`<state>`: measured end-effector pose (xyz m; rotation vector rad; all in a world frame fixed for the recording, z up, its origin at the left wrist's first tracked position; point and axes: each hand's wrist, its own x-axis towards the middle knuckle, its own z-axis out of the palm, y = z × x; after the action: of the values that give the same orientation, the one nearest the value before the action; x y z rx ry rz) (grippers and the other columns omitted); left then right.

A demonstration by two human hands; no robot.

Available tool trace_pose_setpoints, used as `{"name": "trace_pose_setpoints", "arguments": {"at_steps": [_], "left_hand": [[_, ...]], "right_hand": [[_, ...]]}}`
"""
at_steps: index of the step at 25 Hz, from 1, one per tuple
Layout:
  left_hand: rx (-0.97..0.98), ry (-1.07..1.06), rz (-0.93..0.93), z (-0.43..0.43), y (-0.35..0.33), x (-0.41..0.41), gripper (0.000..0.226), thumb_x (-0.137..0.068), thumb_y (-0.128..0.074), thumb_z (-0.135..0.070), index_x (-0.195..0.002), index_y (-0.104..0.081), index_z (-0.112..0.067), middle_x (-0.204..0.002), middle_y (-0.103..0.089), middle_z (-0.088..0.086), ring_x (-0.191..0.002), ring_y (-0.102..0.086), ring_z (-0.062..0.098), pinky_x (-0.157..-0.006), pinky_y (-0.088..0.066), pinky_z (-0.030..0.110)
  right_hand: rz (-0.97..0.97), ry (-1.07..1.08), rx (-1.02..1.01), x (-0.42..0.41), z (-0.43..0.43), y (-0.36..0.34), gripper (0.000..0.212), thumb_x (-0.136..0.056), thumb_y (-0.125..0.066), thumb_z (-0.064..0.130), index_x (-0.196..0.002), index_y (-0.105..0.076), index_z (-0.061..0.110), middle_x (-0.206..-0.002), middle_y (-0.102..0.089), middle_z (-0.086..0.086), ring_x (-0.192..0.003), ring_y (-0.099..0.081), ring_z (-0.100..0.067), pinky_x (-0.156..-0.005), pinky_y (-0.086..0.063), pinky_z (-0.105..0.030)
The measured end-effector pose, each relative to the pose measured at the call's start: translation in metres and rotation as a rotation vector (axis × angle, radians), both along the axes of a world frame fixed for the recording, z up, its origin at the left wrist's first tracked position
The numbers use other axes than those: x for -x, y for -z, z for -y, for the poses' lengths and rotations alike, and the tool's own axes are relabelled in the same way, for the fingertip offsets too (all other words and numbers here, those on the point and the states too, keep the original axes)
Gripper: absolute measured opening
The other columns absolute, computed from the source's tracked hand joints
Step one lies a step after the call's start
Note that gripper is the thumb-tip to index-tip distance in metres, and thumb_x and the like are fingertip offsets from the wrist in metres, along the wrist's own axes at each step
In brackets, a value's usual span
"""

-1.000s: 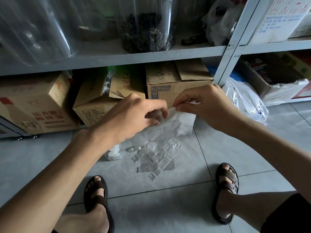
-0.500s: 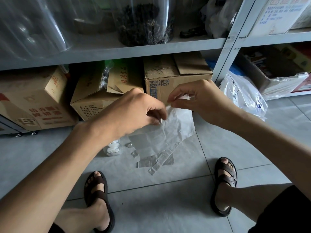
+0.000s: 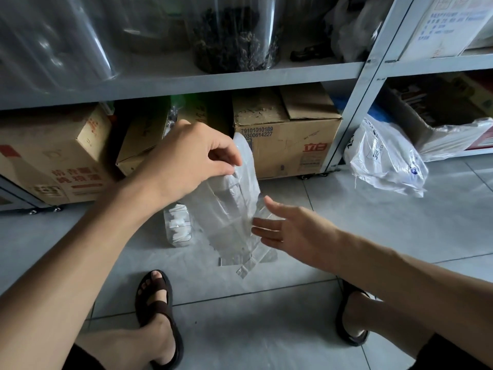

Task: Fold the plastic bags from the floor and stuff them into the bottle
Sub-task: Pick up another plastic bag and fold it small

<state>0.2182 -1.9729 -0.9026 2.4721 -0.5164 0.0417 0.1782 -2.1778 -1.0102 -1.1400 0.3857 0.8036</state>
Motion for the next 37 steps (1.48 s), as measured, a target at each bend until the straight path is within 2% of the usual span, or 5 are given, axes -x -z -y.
{"name": "trace_pose_setpoints", "arguments": {"at_steps": [8, 15, 18, 23, 37], "left_hand": [[0.049, -0.061, -0.019, -0.009, -0.001, 0.0, 0.018, -0.078, -0.084, -0.016, -0.081, -0.077, -0.032, -0.076, -0.073, -0.015, -0.074, -0.067, 0.0, -0.066, -0.046, 0.005], [0.104, -0.13, -0.028, -0.017, -0.003, 0.002, 0.013, -0.078, -0.084, -0.021, -0.083, -0.079, -0.032, -0.075, -0.074, -0.012, -0.076, -0.07, 0.007, -0.079, -0.058, 0.035], [0.099, -0.132, -0.035, -0.016, -0.005, 0.003, 0.019, -0.077, -0.083, -0.016, -0.08, -0.077, -0.034, -0.075, -0.073, -0.016, -0.077, -0.069, 0.005, -0.077, -0.055, 0.028], [0.02, -0.077, -0.041, -0.005, -0.001, 0.005, 0.023, -0.075, -0.083, -0.008, -0.082, -0.079, -0.029, -0.073, -0.072, -0.016, -0.072, -0.067, 0.0, -0.074, -0.055, 0.021], [0.001, -0.009, 0.004, 0.011, 0.003, 0.009, 0.015, -0.078, -0.083, -0.012, -0.085, -0.08, -0.024, -0.067, -0.069, -0.017, -0.076, -0.065, -0.004, -0.064, -0.042, 0.002]], "right_hand": [[0.093, 0.182, -0.142, 0.007, -0.016, -0.005, 0.037, -0.094, -0.058, 0.003, -0.131, -0.056, -0.002, -0.102, -0.064, -0.01, -0.081, -0.062, -0.016, -0.097, -0.048, -0.035], [0.028, 0.347, -0.19, 0.003, -0.018, -0.002, 0.04, -0.097, -0.047, -0.007, -0.135, -0.05, 0.002, -0.085, -0.065, -0.01, -0.074, -0.062, -0.018, -0.085, -0.052, -0.032], [0.22, 0.317, 0.274, 0.002, -0.016, -0.005, 0.039, -0.096, -0.057, 0.004, -0.134, -0.05, 0.01, -0.096, -0.064, -0.006, -0.086, -0.06, -0.017, -0.083, -0.048, -0.03], [1.165, 0.108, 0.997, -0.006, -0.022, -0.037, 0.031, -0.085, -0.069, 0.041, -0.112, -0.067, 0.027, -0.11, -0.058, 0.008, -0.104, -0.051, -0.012, -0.086, -0.041, -0.029], [1.305, 0.062, 1.2, -0.013, -0.028, -0.043, 0.015, -0.082, -0.074, 0.045, -0.085, -0.079, 0.032, -0.094, -0.071, 0.013, -0.089, -0.058, -0.014, -0.08, -0.041, -0.034]]}}
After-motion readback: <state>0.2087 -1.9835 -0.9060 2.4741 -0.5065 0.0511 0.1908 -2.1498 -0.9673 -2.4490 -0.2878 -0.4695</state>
